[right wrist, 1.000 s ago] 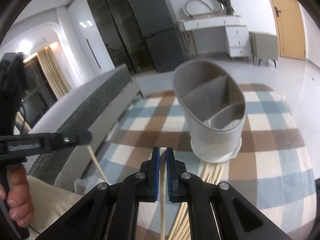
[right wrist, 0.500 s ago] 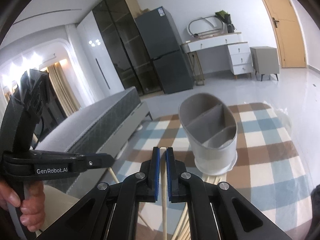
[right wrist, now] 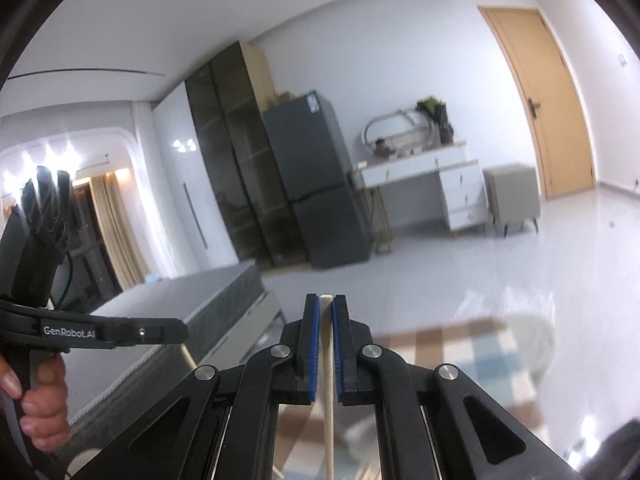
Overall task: Organize utensils
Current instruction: 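Lift both held chopsticks and carry them above the grey holder, then open the left tool over the holder while the right tool opens too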
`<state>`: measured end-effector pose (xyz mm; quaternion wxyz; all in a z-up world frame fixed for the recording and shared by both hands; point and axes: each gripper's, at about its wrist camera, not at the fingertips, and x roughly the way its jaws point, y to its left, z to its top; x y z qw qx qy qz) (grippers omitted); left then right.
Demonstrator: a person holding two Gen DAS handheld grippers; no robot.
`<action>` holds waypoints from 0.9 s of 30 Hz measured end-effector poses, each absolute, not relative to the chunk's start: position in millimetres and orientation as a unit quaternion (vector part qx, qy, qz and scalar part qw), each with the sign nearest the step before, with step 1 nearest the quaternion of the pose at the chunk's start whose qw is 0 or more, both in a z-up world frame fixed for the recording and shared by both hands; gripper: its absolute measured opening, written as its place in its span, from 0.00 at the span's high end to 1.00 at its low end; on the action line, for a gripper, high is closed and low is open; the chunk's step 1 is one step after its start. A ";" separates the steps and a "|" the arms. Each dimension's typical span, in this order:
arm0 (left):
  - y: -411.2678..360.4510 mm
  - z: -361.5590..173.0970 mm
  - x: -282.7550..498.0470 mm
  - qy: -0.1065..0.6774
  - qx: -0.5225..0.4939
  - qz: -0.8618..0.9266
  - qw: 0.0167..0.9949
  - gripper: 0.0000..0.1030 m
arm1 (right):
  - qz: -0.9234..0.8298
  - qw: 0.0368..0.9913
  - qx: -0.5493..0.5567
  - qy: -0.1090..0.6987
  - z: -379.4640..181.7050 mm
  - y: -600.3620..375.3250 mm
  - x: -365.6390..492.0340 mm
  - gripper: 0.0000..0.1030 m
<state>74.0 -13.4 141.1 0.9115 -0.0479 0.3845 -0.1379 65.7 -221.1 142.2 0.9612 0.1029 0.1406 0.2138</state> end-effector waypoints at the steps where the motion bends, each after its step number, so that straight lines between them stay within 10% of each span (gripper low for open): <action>1: -14.1 148.6 81.5 0.378 -0.048 -0.139 0.914 1.00 | 0.214 0.962 0.101 0.134 148.0 -220.8 72.3 0.95; 27: -12.8 94.4 203.1 0.400 -0.071 -0.171 0.897 1.00 | 0.232 0.958 0.089 0.145 80.8 -192.1 202.3 0.95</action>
